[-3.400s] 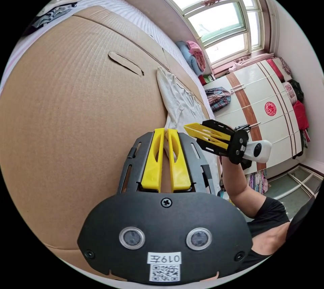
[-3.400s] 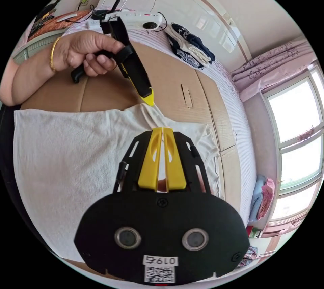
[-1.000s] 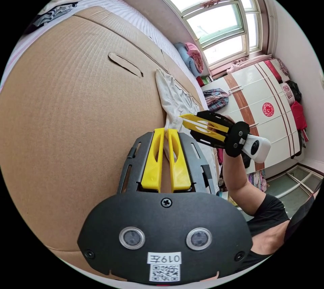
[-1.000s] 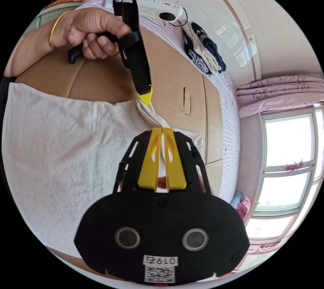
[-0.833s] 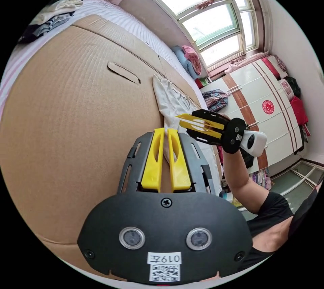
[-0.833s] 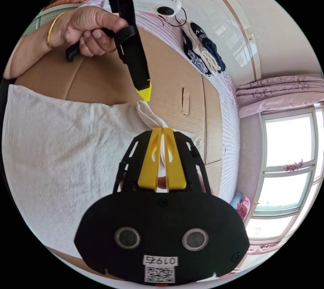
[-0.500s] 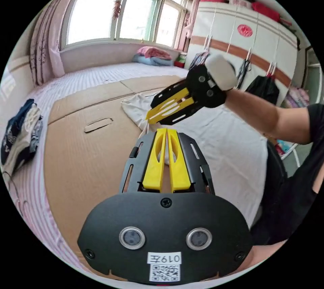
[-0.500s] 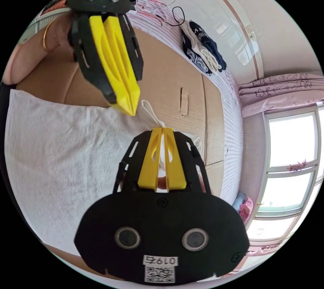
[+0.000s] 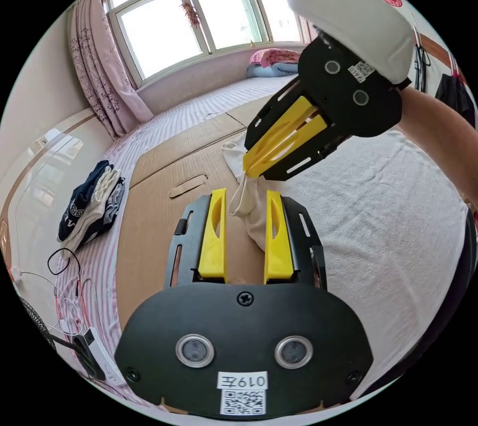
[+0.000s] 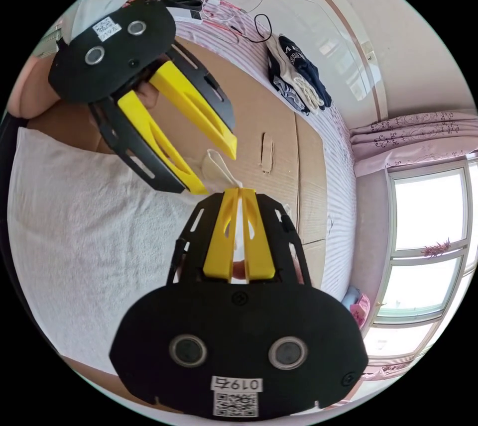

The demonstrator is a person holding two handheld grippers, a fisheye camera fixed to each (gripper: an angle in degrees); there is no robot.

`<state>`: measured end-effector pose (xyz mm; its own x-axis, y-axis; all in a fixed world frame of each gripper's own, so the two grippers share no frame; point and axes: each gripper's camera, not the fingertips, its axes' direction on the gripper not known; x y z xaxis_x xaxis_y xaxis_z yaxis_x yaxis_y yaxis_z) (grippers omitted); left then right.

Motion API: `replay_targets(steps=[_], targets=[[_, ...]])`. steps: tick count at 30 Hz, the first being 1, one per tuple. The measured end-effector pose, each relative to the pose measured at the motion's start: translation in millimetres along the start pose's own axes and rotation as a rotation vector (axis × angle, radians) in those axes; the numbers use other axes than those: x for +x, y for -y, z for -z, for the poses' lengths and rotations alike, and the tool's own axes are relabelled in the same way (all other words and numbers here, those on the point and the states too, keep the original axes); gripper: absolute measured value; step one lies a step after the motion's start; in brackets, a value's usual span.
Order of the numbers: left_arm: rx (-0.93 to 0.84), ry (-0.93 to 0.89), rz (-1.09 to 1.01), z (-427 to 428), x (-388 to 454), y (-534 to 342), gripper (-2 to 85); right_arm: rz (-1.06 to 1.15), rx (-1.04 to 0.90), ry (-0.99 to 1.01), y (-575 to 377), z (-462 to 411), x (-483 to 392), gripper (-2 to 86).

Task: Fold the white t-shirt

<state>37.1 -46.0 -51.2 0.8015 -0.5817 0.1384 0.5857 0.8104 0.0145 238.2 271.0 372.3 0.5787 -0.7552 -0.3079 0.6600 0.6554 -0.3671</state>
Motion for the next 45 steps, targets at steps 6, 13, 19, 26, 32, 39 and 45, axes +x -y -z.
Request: replay_targets(steps=[6,13,19,26,32,39,45], targets=[[-0.046,-0.004,0.047,-0.8,0.3,20.1,8.5,-0.008,0.013,0.006,-1.8,2.6,-5.7,-0.9],[-0.108,-0.102,0.090,1.1,-3.4,34.8,2.2,-0.008,0.013,-0.014,-6.3,2.9,-26.6,-0.9],[-0.135,-0.090,0.067,5.8,3.1,45.0,1.9,-0.043,0.027,-0.102,-9.6,-1.3,-50.0,-0.9],[-0.057,-0.233,0.051,17.9,-0.3,52.4,4.7,-0.075,0.046,-0.086,-8.7,9.0,-42.9,-0.9],[-0.052,-0.171,0.087,20.2,-1.2,62.7,7.2,-0.055,0.035,-0.074,-2.8,14.0,-43.1,-0.9],[-0.118,-0.118,0.155,16.2,-6.5,71.7,2.1,-0.032,0.030,-0.069,2.3,20.2,-53.7,-1.0],[-0.171,-0.040,0.096,15.1,10.1,81.1,1.1,0.051,-0.020,-0.101,9.9,19.8,-82.8,-1.0]])
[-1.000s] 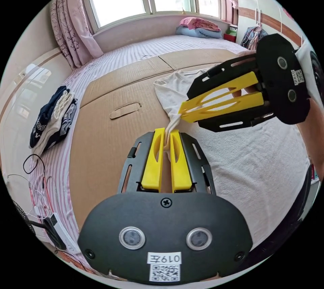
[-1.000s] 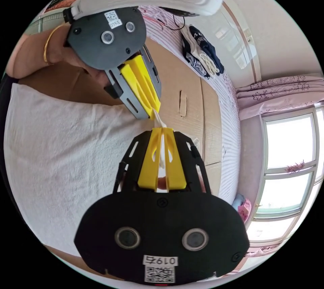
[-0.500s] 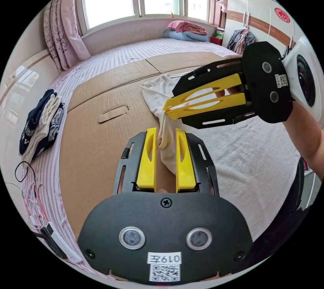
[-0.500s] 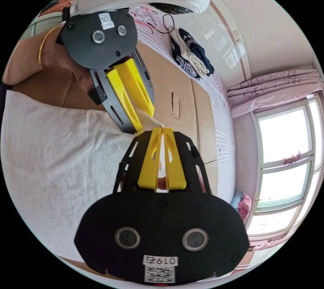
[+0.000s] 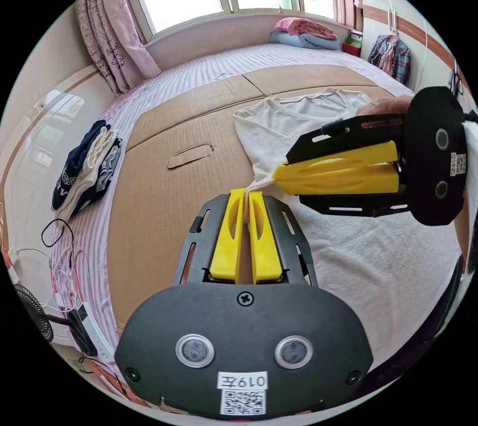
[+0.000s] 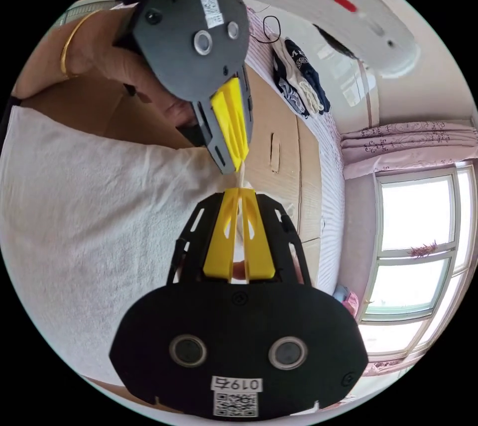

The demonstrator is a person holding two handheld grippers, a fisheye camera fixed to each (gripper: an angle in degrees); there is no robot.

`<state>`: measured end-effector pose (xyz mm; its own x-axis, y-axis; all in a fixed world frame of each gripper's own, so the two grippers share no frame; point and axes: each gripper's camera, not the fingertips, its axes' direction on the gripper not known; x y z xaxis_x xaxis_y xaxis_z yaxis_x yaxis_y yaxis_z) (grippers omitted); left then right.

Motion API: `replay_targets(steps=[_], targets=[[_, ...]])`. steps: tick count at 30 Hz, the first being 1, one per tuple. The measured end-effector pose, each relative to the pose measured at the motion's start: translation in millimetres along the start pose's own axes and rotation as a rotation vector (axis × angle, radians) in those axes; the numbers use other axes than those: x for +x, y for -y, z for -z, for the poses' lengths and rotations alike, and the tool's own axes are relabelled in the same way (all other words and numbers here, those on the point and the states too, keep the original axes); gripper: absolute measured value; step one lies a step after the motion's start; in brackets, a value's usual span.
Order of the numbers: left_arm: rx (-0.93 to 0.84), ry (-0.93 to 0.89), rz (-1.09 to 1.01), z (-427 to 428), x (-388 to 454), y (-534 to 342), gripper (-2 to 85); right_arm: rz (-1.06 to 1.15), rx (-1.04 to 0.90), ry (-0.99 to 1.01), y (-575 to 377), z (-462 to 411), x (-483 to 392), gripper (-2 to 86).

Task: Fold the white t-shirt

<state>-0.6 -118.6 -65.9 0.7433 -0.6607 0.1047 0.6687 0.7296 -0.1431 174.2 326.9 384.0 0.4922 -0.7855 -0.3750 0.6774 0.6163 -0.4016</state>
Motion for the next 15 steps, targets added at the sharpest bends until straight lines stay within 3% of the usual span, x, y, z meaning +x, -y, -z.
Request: replay_targets(steps=[9,15], targets=[[0.008,-0.047,-0.005,5.6,-7.4,0.8,0.9,-0.055,-0.023,0.021,14.4,6.4,9.9,-0.2],[0.015,-0.002,-0.062,9.6,4.8,0.6,0.8,-0.145,0.027,0.164,9.0,26.0,37.7,5.0]])
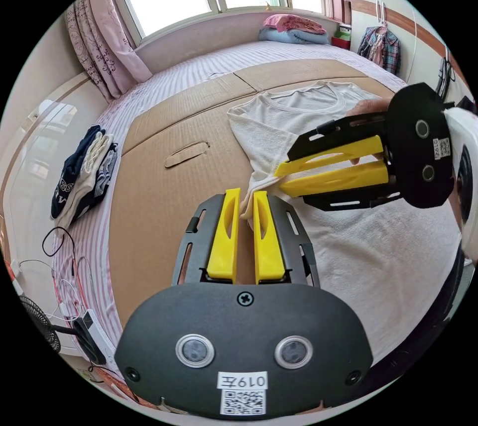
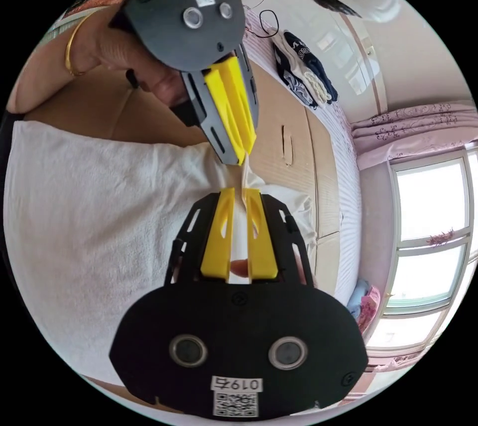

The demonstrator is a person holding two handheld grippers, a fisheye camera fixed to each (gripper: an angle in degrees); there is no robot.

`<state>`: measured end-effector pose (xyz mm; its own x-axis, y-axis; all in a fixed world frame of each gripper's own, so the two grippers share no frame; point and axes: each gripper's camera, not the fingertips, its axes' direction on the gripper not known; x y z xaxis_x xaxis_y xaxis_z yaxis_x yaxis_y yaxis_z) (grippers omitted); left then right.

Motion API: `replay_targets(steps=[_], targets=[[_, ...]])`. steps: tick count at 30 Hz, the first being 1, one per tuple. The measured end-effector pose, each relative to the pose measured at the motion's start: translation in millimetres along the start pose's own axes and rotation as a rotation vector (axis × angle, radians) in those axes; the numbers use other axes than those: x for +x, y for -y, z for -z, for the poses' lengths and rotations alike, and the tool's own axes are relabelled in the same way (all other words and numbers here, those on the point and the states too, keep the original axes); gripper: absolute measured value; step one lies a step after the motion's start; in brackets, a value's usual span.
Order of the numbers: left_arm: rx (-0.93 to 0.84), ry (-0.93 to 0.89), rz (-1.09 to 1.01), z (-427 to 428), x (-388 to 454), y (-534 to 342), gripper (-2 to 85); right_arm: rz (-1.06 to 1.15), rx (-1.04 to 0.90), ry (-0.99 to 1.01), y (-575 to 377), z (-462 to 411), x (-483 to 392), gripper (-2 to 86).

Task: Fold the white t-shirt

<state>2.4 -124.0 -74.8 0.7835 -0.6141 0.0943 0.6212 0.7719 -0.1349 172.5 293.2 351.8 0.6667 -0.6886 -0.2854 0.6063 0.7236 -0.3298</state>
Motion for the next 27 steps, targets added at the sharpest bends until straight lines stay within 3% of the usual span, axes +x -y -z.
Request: replay_targets(steps=[7,11,18,27], targets=[[0.000,-0.011,-0.011,0.4,1.9,1.2,0.8,-0.191,0.082,0.161,-0.3,28.6,47.2,6.0],[0.000,0.002,-0.019,0.6,4.6,1.2,0.8,-0.368,0.109,0.142,13.0,34.6,78.2,0.1],[0.003,0.017,-0.032,0.1,7.1,-0.7,0.8,-0.330,-0.024,0.190,54.4,27.6,77.2,-0.9],[-0.003,0.027,-0.071,3.4,2.6,-14.3,1.0,-0.378,0.002,0.205,86.4,56.1,86.5,-1.0]])
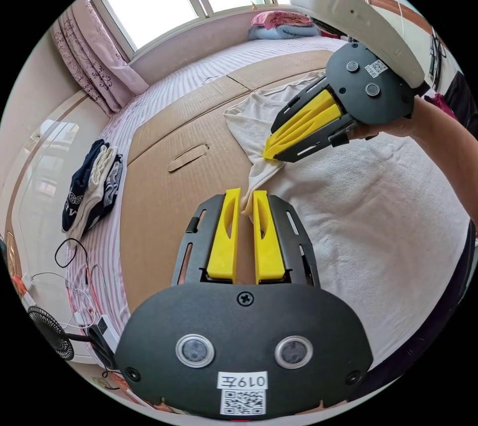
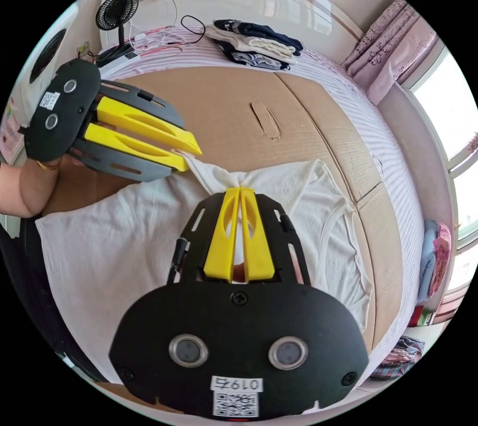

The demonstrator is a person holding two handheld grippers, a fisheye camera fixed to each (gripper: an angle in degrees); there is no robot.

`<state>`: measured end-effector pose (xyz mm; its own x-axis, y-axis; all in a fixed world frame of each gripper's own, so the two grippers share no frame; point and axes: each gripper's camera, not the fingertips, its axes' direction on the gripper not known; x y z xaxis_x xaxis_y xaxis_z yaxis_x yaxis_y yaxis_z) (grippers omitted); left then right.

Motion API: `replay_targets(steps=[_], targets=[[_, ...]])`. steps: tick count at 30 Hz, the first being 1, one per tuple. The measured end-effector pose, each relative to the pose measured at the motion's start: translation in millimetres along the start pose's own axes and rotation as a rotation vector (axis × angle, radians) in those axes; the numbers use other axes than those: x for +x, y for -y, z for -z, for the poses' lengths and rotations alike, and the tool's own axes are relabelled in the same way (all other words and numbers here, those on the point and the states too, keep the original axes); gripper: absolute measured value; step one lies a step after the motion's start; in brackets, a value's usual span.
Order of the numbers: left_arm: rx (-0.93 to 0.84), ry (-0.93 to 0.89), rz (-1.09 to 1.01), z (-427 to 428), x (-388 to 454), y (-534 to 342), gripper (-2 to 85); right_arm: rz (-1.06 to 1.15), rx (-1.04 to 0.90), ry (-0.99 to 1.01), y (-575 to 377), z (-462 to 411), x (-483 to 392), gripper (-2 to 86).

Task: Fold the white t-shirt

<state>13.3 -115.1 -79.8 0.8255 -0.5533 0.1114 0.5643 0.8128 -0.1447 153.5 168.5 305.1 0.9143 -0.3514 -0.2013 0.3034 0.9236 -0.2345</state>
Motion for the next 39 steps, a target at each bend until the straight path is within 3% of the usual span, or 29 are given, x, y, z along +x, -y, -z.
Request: replay_targets(steps=[12,22,28,35,39], targets=[[-0.018,-0.101,-0.043,-1.4,-27.7,-28.7,1.2,-0.013,0.010,-0.026,59.9,45.8,-23.1,-1.0],[0.168,-0.204,0.232,-1.2,-80.8,-48.4,1.1,-0.019,0.020,-0.045,114.7,87.6,-37.2,-1.0],[0.011,-0.082,0.018,-24.6,-49.1,-39.7,1.2,-0.032,0.044,-0.096,147.8,123.9,-40.9,-1.0],[-0.036,-0.039,0.030,-33.9,-67.1,-53.5,1.4,-0.136,0.142,-0.052,193.6,179.9,-20.7,-1.0],[0.003,-0.079,0.141,-37.5,-97.5,-65.9,1.7,-0.220,0.121,-0.115,227.7,198.7,7.2,-0.9]])
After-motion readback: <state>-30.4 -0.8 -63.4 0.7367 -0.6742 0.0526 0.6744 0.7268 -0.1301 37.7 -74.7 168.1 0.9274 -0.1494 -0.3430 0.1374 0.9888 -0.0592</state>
